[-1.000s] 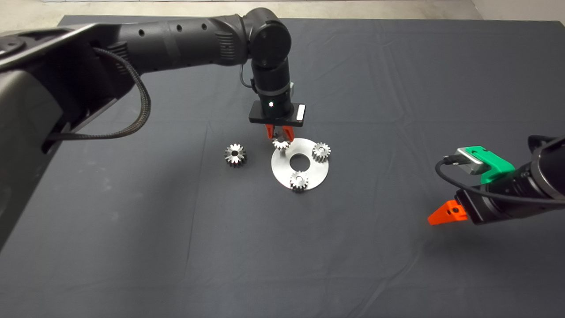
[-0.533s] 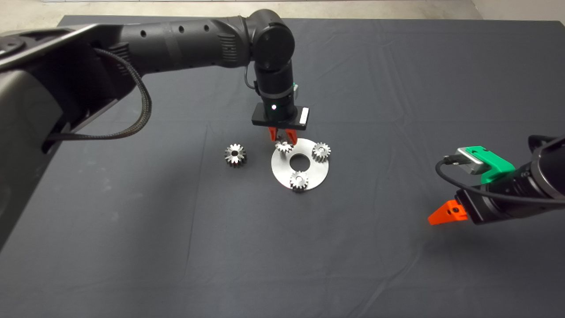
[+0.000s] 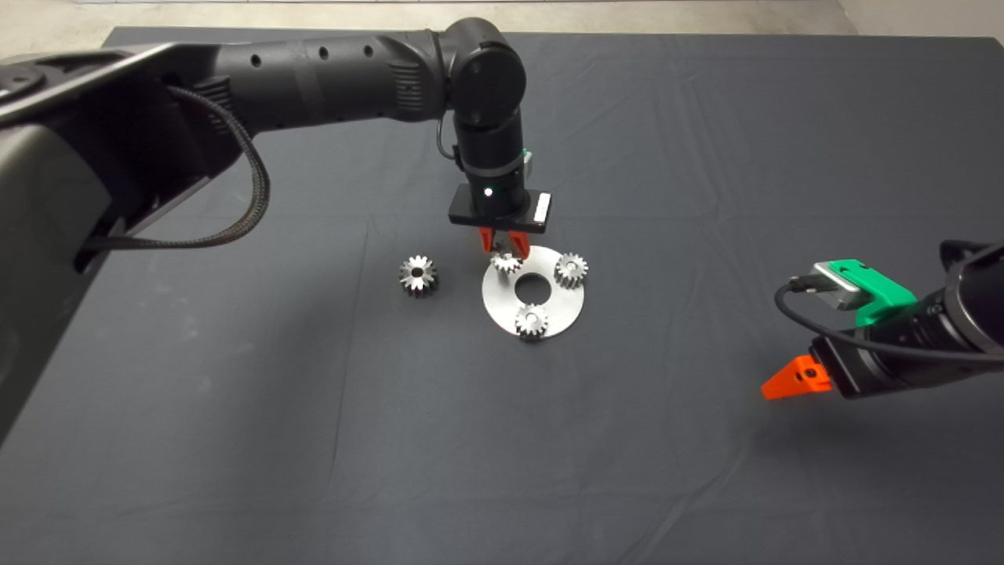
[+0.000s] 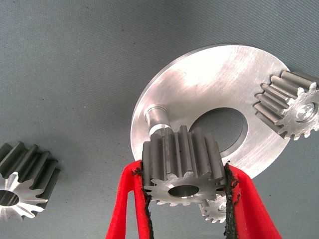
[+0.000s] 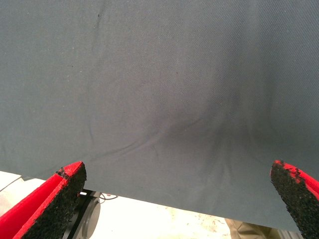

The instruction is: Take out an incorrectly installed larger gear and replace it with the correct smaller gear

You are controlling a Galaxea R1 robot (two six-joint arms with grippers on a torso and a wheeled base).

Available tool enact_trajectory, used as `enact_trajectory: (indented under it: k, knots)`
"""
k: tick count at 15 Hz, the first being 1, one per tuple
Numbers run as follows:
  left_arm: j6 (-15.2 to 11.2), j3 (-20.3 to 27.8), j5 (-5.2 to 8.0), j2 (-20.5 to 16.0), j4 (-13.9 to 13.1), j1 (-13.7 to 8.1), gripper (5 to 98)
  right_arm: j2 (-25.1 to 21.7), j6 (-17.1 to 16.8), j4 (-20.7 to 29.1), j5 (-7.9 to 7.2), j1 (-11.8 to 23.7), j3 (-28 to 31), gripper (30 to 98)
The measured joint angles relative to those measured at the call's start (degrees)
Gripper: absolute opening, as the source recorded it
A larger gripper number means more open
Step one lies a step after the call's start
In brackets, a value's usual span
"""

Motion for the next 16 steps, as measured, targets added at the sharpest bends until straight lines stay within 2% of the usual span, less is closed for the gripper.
enact_trajectory:
  k: [16]
  knots:
    - [0.02,0.00,0.00,0.00,0.02,0.00,21.7,0.04,0.00,0.00,0.02,0.00,0.00,97.8]
